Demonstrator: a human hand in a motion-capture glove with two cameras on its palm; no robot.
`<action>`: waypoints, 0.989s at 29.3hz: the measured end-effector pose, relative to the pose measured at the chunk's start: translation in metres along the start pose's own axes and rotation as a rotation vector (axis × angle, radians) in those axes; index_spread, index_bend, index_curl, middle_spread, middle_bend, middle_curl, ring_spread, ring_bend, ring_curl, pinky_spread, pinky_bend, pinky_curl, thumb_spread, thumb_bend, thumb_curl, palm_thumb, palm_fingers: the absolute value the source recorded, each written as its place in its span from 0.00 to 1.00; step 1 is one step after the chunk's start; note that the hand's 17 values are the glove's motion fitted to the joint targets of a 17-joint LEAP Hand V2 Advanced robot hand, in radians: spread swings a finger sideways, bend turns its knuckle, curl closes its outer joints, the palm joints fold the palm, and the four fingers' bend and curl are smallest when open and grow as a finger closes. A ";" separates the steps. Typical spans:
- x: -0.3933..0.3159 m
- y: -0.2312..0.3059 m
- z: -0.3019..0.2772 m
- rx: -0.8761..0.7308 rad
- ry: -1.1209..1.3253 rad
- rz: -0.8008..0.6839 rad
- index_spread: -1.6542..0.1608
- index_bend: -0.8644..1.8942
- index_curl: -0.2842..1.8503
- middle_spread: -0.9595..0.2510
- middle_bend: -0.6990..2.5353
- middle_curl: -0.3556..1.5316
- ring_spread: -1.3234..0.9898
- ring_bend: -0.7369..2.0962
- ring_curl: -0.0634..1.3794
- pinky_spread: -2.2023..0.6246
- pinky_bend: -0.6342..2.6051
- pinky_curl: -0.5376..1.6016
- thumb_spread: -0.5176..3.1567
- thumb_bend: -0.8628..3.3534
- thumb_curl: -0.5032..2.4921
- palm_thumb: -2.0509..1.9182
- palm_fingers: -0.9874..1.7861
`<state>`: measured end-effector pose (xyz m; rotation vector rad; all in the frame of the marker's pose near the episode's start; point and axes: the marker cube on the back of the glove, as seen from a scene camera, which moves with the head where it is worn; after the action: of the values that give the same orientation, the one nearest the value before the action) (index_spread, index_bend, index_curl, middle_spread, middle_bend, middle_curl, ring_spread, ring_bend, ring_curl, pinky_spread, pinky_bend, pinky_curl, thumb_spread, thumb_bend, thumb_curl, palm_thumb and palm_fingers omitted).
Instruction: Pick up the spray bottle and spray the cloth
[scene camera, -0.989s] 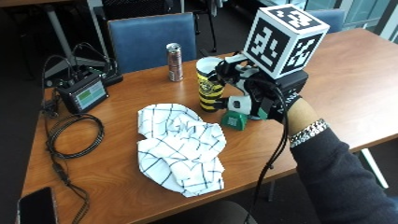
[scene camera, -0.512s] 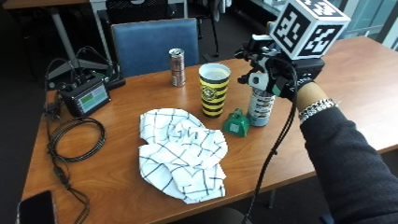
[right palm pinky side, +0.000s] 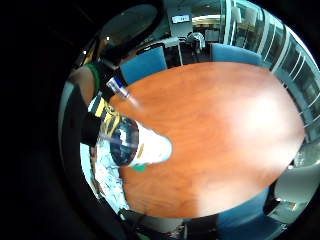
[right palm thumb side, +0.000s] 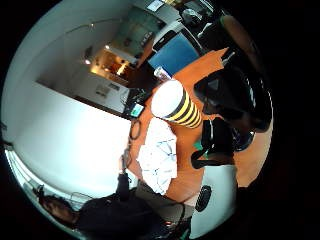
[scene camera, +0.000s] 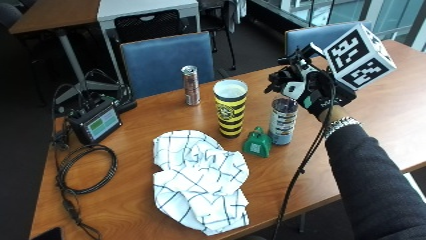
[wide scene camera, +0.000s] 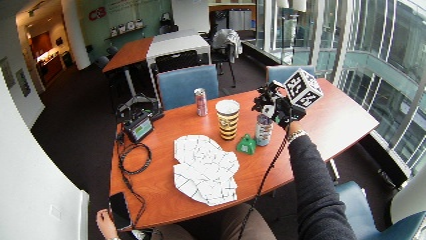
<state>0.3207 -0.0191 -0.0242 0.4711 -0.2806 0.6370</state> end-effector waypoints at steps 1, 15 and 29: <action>0.003 0.001 0.003 0.002 -0.049 0.008 0.70 0.34 0.26 0.61 0.31 0.39 0.48 0.43 0.29 0.81 0.24 0.38 0.41 0.23 0.31 0.75 0.69; 0.015 0.004 0.033 0.023 -0.422 0.109 0.71 0.35 0.26 0.56 0.34 0.42 0.46 0.43 0.31 0.75 0.28 0.40 0.34 0.21 0.34 0.77 0.76; -0.001 0.001 0.039 0.142 -0.570 0.003 0.73 0.42 0.31 0.56 0.36 0.44 0.46 0.39 0.30 0.77 0.23 0.36 0.31 0.20 0.36 0.76 0.77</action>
<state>0.3150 -0.0387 0.0097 0.7865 -0.7788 0.5171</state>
